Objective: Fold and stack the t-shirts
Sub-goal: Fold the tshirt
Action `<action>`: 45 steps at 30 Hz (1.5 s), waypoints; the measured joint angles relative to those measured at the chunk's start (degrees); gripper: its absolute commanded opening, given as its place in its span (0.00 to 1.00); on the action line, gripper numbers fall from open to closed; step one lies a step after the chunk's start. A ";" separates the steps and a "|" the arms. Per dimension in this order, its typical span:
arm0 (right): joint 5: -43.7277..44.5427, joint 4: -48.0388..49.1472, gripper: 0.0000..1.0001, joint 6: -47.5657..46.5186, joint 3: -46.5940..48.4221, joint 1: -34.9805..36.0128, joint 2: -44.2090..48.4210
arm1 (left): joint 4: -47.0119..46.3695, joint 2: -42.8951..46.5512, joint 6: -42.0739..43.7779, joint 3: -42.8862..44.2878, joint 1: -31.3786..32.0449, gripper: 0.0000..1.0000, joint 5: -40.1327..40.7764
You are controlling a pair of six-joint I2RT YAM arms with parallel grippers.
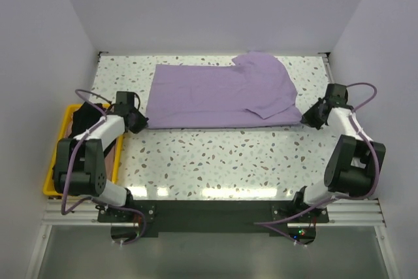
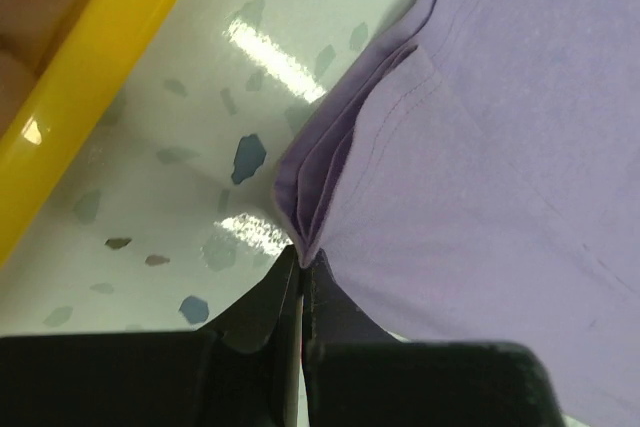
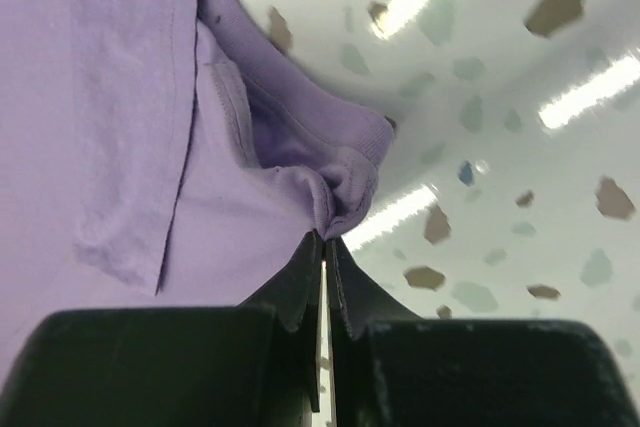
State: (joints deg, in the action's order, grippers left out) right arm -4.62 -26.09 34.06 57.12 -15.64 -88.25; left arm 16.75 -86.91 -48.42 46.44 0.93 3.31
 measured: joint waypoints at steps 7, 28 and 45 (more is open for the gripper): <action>-4.59 -5.01 0.00 -1.55 -9.66 -7.23 9.77 | 3.19 9.88 -0.07 -5.99 0.00 0.00 0.15; -5.31 -12.33 0.65 -4.83 -15.72 -8.04 19.82 | 9.07 27.67 1.70 -12.92 -0.17 0.69 2.60; 4.04 -5.88 0.49 -4.02 -11.58 20.81 18.67 | 3.52 15.47 10.60 3.04 7.34 0.67 -5.53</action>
State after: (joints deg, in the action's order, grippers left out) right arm -0.58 -31.97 30.04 45.54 5.17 -69.58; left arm 20.27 -71.44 -37.82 49.47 8.27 -2.22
